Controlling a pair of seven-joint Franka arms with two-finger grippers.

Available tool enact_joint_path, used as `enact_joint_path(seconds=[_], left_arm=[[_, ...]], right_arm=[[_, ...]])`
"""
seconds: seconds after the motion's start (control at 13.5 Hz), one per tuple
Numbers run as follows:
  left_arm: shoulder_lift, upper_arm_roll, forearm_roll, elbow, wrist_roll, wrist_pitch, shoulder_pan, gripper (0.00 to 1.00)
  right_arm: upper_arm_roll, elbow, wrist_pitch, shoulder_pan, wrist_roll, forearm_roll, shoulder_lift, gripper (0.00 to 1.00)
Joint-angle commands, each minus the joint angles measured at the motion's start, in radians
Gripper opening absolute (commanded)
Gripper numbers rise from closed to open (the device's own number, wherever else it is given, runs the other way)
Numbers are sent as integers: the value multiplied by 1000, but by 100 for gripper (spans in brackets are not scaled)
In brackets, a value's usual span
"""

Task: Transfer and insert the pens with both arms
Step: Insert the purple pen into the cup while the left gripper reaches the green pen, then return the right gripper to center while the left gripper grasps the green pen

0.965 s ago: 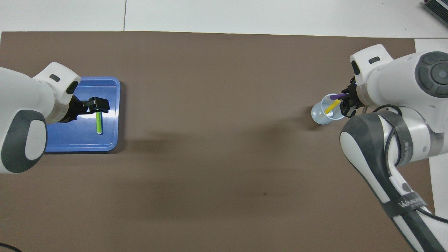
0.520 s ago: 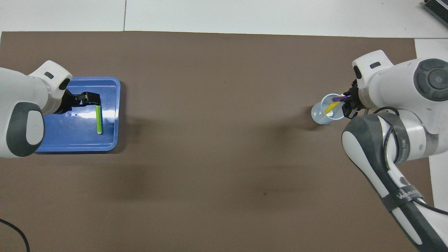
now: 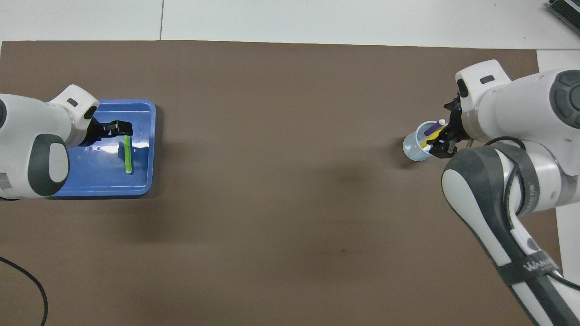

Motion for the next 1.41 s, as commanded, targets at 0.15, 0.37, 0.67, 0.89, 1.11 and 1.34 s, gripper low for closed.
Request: enact_joint_path(seconds=[0.15,0.37,0.67,0.89,1.11,1.34], left_arm=[[11,-7,50,-33,2,35,9,87],[14,-7,50,-48,3,43,9,79],[12,-7,50,-70,2,63,9,71],[12,-7,50,-70,0,64,9,63],[12,-7,50,-79,-4,67,7,58],[12,-7,50,-82,-4,78,7,58]], right_arm=[[27,93,-250,94,468,45,-61,100],[41,93,-350,93,545,74,-122,100],[41,94,-399,104,649,76,-134,100],[29,94,-402,144,692,76,-142,100],[17,81,-317,134,753,254,-137,100],[24,33,-203,147,791,329,-144,100]])
